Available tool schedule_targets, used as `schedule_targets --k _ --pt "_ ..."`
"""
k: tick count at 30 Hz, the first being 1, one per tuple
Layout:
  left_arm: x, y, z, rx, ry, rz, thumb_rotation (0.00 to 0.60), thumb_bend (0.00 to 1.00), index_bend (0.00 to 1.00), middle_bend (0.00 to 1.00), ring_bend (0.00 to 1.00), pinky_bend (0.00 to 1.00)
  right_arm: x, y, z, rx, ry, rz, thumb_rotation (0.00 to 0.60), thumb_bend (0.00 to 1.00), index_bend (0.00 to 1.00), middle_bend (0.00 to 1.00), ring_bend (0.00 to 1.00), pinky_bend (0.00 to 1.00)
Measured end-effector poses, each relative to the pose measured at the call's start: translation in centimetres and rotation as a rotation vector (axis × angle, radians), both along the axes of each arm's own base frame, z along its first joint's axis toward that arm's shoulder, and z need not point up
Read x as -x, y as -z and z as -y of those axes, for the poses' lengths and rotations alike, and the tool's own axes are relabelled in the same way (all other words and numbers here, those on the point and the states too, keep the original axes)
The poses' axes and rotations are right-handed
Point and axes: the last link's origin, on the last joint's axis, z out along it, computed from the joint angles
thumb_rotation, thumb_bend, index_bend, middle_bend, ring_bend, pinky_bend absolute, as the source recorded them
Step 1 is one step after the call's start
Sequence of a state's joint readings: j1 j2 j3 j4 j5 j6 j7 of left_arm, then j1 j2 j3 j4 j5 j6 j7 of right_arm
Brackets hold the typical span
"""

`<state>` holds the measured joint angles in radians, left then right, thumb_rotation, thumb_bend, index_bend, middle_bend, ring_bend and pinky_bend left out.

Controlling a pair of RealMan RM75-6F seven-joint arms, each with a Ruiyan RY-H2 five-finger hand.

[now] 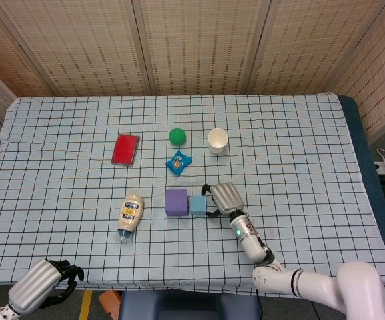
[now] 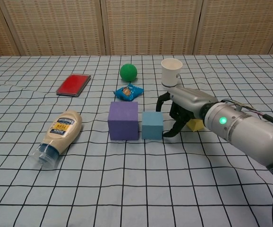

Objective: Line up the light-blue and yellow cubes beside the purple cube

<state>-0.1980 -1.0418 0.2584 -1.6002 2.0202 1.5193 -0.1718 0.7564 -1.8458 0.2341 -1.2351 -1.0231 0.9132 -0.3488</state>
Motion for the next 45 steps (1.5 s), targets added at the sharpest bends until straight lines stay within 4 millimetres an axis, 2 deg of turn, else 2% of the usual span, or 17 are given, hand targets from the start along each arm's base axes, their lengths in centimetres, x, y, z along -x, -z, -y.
schedule_targets --k 7,12,18,25,31,45 --pt "0.0 0.0 0.0 0.004 -0.003 0.003 0.6 0.52 0.49 0.61 0.56 0.78 -0.5 -0.9 -0.1 0.001 -0.008 0.018 0.6 0.02 0.34 0.94 0.83 0.89" --pt "0.0 0.0 0.0 0.004 -0.002 0.006 0.6 0.52 0.49 0.61 0.56 0.78 -0.8 -2.2 -0.7 0.002 -0.027 0.003 0.6 0.05 0.36 0.94 0.83 0.89" --pt "-0.2 -0.2 0.1 0.002 0.006 0.015 0.6 0.52 0.49 0.61 0.56 0.78 -1.2 -3.6 -2.1 0.021 -0.063 -0.1 0.6 0.24 0.42 0.94 0.83 0.89" --pt "-0.3 -0.2 0.2 0.003 0.01 0.018 0.6 0.52 0.49 0.61 0.56 0.78 -2.5 -5.1 -5.6 -0.008 -0.076 -0.276 0.6 0.42 0.46 0.94 0.84 0.89" --pt "-0.2 -0.4 0.1 0.001 0.007 0.023 0.6 0.52 0.49 0.61 0.56 0.78 -1.9 -4.7 -6.1 -0.027 -0.052 -0.324 0.6 0.51 0.47 0.94 0.84 0.89" --pt "-0.3 -0.5 0.1 0.002 0.008 0.028 0.6 0.52 0.49 0.61 0.56 0.78 -1.7 -3.6 -6.0 0.011 -0.087 -0.317 0.6 0.52 0.43 0.94 0.84 0.89"
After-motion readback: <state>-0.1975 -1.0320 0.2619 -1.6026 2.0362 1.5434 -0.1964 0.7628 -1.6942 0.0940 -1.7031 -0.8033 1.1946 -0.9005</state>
